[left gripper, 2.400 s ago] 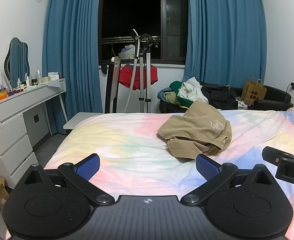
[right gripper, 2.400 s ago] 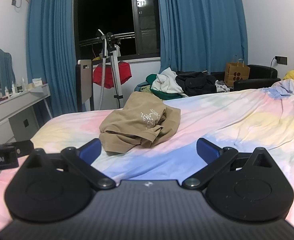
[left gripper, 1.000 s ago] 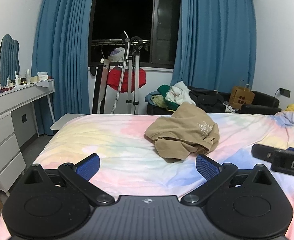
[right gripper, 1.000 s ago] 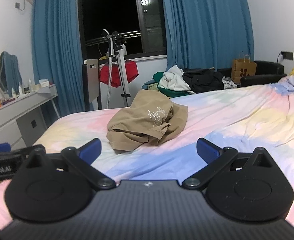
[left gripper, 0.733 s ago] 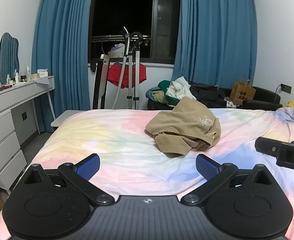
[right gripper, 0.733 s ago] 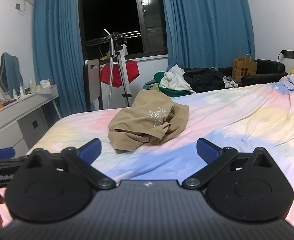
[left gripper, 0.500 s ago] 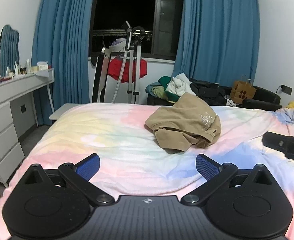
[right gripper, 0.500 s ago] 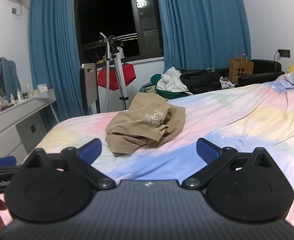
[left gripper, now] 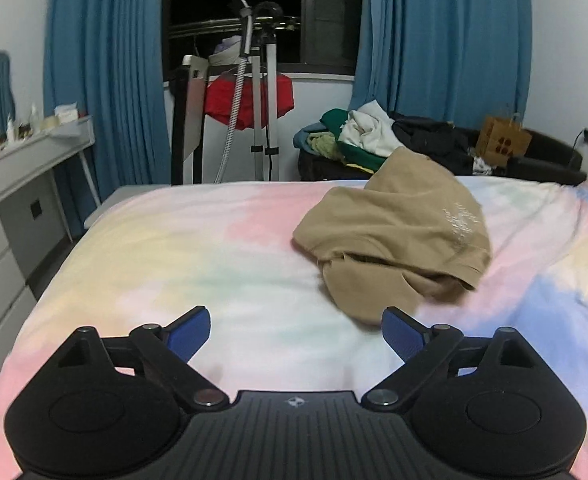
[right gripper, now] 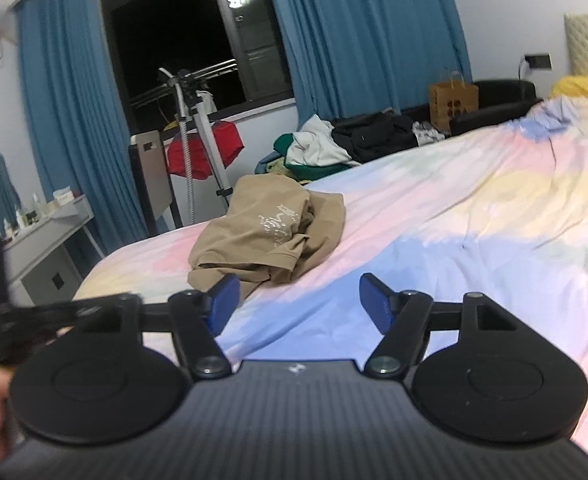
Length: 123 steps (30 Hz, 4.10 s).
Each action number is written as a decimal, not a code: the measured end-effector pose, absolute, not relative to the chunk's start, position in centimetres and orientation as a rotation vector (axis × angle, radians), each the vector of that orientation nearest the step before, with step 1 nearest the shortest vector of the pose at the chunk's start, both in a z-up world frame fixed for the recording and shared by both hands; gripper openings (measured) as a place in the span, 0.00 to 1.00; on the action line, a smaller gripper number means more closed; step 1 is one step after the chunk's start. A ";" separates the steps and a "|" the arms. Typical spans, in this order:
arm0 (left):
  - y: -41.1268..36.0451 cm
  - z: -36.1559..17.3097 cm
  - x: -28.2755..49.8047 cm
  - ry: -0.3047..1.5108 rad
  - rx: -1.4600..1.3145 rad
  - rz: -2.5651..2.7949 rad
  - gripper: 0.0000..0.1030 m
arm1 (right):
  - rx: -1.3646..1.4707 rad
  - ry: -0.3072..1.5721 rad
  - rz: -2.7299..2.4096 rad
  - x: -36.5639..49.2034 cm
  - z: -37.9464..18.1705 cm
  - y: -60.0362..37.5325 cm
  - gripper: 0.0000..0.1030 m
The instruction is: Fold clothes
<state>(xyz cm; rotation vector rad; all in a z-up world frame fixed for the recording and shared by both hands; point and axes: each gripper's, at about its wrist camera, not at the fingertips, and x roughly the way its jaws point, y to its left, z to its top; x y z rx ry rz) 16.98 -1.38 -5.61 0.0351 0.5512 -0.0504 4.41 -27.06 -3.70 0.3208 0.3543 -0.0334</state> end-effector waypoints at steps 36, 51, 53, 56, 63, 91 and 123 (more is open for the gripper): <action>-1.5 0.5 9.8 0.443 0.015 -0.151 0.02 | 0.230 0.332 0.076 7.9 -4.2 -25.5 0.67; 3.4 -0.8 7.8 0.459 -0.090 -0.109 1.00 | -0.007 0.517 -0.014 23.0 -7.4 -21.4 0.68; 4.3 -1.6 9.0 0.485 -0.110 -0.109 1.00 | -0.041 0.541 -0.031 25.0 -8.9 -20.9 0.68; 5.6 -2.9 10.7 0.498 -0.130 -0.089 1.00 | -0.084 0.550 -0.064 27.4 -10.9 -20.0 0.63; 7.2 -6.0 13.6 0.535 -0.144 -0.060 0.98 | -0.037 0.426 -0.155 28.8 -11.0 -19.0 0.11; -7.2 -8.9 7.1 0.486 0.095 -0.417 0.58 | 0.318 0.028 0.184 5.5 1.8 -30.7 0.05; 5.3 -4.5 11.2 0.641 -0.225 -0.245 0.10 | 0.185 0.671 0.167 13.4 -6.7 -28.6 0.07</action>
